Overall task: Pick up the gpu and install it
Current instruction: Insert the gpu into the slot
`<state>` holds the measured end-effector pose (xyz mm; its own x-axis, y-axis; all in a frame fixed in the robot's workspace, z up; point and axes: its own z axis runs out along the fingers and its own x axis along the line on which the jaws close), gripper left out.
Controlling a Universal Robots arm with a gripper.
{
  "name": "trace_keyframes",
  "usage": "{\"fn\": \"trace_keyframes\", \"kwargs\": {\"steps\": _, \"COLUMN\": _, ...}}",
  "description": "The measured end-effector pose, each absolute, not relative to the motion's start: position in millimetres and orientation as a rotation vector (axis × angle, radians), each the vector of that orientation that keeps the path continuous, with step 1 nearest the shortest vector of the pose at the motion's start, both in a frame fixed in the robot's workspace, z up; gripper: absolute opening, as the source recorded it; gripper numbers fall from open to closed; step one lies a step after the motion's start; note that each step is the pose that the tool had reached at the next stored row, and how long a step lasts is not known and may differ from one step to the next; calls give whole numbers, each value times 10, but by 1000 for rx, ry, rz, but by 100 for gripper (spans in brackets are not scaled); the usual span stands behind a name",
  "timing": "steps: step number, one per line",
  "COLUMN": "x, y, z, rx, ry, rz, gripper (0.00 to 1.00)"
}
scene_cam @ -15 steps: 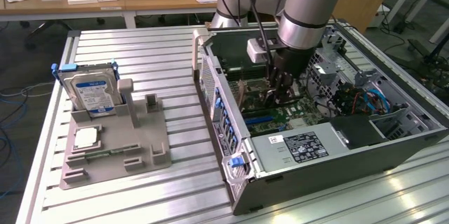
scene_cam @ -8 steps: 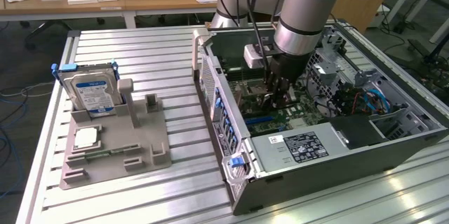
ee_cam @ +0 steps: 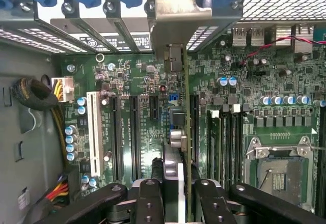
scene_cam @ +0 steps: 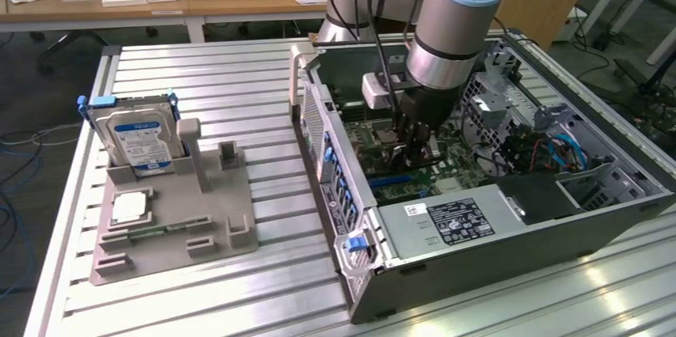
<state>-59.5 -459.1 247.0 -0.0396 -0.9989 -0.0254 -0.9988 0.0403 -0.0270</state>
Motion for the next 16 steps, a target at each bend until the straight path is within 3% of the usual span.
{"fn": "trace_keyframes", "kwargs": {"steps": 16, "x": -656, "y": -4591, "z": 2401, "rx": -2151, "ry": 2239, "rz": -3, "gripper": 28}}
